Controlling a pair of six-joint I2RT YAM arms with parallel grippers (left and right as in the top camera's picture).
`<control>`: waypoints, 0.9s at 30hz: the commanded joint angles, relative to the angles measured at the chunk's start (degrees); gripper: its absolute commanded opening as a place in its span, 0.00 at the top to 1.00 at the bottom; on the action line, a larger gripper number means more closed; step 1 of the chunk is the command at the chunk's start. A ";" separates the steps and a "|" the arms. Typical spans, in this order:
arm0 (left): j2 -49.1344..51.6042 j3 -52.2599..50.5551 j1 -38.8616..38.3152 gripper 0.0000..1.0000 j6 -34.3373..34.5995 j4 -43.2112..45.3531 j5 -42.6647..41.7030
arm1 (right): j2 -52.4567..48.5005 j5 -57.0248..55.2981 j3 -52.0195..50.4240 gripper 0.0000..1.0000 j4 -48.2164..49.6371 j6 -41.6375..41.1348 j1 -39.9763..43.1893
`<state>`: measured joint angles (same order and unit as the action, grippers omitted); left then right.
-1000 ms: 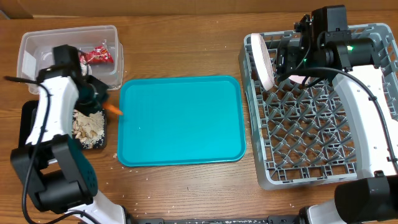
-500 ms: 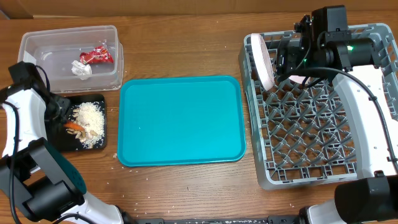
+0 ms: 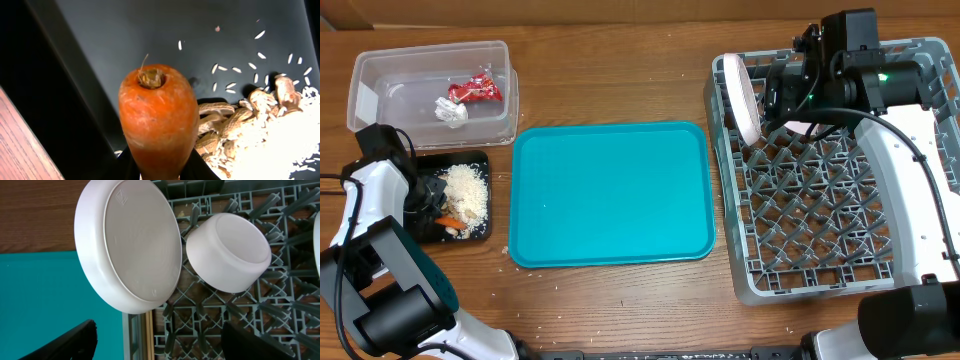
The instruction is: Sort waste into correct bins and load items into the dishwasher
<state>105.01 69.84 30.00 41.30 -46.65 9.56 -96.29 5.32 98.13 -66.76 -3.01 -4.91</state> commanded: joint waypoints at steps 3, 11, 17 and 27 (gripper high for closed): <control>-0.39 -0.48 -0.28 0.89 -2.80 0.20 1.40 | -0.28 -0.13 -0.09 0.19 0.17 -0.44 0.22; -0.48 0.79 -0.28 0.54 -3.91 0.13 1.29 | -0.28 -0.13 -0.09 0.18 0.17 -0.44 0.22; -1.68 7.58 -0.61 0.40 -5.46 -3.34 1.05 | -0.28 -0.13 -0.09 0.18 0.22 -0.44 0.22; -5.20 24.28 -11.50 0.07 -26.82 -7.58 -15.34 | -0.37 8.35 -0.09 0.02 9.79 -0.39 -0.33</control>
<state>102.37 88.84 24.12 26.76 -53.36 3.36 -96.29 8.08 98.06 -60.90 -3.18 -4.91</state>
